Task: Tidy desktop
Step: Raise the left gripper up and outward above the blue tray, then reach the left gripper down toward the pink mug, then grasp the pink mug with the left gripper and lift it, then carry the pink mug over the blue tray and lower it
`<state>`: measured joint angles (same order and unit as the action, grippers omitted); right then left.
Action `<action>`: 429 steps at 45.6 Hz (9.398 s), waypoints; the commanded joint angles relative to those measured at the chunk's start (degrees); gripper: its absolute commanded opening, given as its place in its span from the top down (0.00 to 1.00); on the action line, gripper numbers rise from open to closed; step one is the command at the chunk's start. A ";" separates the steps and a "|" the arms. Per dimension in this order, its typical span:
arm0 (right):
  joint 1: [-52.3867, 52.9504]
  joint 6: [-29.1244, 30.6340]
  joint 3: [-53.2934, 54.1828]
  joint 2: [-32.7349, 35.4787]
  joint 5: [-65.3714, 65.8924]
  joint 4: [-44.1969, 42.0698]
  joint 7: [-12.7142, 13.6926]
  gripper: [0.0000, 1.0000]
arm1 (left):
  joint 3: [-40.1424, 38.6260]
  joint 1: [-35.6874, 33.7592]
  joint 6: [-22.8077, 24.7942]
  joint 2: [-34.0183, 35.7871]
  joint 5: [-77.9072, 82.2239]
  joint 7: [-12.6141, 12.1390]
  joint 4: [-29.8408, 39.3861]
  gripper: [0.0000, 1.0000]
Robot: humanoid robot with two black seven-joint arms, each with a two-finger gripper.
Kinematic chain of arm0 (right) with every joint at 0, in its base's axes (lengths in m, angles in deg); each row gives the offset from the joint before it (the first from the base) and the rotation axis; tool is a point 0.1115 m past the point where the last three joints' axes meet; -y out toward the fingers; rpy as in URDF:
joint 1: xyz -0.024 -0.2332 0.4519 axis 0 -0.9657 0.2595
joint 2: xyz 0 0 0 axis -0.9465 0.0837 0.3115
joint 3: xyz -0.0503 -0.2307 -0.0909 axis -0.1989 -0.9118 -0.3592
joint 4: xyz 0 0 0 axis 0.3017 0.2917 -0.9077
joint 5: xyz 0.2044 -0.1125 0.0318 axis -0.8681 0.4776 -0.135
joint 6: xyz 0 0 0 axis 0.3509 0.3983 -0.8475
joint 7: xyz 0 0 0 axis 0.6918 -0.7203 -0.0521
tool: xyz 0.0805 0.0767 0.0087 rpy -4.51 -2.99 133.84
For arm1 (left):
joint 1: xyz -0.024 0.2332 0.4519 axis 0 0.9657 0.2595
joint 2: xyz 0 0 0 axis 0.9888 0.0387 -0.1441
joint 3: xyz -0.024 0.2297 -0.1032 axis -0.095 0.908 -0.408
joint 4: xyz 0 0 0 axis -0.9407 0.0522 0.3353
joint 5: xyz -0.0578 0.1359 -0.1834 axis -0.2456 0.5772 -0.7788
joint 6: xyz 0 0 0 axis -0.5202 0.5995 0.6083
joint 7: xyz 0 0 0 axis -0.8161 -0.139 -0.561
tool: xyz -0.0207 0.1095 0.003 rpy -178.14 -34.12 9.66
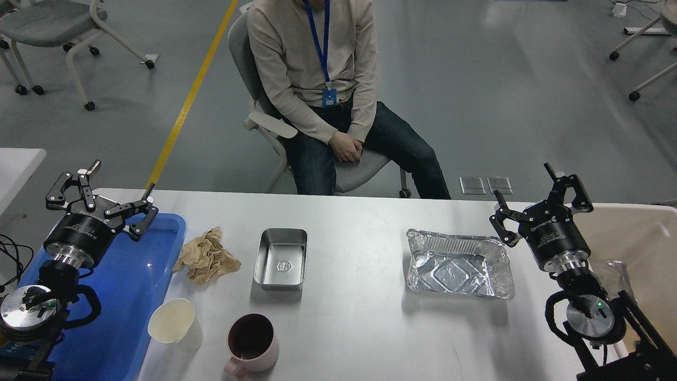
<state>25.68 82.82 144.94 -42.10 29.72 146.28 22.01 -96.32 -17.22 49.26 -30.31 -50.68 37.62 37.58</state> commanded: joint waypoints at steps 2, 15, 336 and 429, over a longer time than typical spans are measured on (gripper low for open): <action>-0.01 0.00 0.01 -0.09 -0.01 -0.01 -0.03 0.00 | -1.13 0.11 0.15 -0.09 0.00 0.70 0.09 0.04; -0.18 0.00 0.01 -0.09 -0.01 -0.01 -0.03 0.00 | -3.33 0.11 -0.29 -0.09 -0.26 2.99 0.00 0.04; -1.24 0.09 -0.08 0.53 0.17 -2.38 -0.03 0.00 | 47.47 -4.02 14.04 22.06 101.60 -0.08 26.72 0.64; -1.15 -0.35 -0.17 0.44 0.17 -2.38 0.06 0.00 | 24.36 -8.94 17.29 45.52 89.82 3.78 33.32 1.00</action>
<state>24.54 82.46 144.76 -41.66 29.89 143.89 22.08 -71.29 -26.34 66.64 12.80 40.04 40.97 70.92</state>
